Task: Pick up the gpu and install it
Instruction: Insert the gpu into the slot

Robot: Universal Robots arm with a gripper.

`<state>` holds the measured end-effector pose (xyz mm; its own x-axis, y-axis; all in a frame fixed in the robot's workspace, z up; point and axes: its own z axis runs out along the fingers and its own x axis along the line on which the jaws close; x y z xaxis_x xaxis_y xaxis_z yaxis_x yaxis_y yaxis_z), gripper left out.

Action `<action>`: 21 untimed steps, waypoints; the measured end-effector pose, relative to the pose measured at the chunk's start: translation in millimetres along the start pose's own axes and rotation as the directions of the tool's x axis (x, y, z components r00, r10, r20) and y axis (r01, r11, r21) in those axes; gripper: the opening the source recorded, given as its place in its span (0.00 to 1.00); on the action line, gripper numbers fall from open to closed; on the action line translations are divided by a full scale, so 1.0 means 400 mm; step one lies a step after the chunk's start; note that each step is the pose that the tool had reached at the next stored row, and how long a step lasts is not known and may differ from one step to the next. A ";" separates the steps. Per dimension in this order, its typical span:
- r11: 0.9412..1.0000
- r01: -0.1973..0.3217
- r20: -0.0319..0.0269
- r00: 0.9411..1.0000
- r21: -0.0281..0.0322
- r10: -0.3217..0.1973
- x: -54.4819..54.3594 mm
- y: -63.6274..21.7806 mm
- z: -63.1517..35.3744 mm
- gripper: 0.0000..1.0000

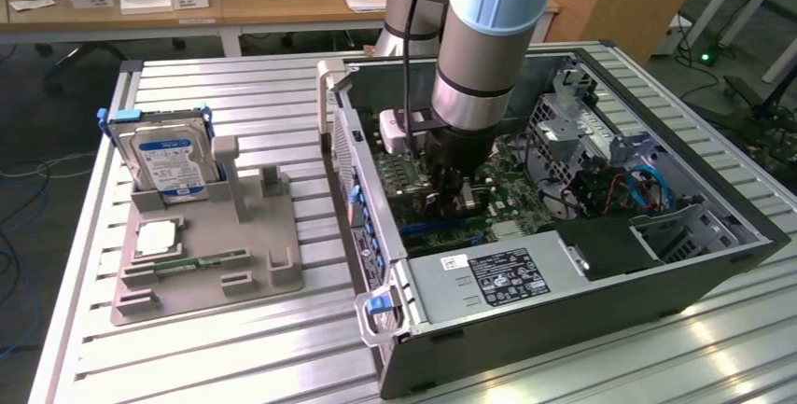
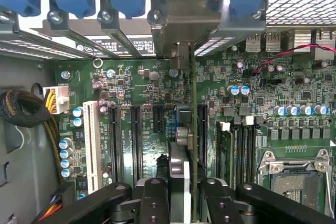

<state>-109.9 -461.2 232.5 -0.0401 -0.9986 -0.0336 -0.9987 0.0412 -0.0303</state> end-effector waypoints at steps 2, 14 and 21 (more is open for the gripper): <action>1.000 0.000 0.000 1.000 0.000 0.000 0.000 0.000 0.001 0.28; 1.000 0.000 0.000 1.000 0.000 0.000 0.000 0.000 0.010 0.28; 1.000 0.000 0.000 1.000 0.000 0.000 0.000 0.000 0.012 0.28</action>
<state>-109.8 -461.1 227.9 -0.0400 -0.9986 -0.0336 -0.9987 0.0411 -0.0303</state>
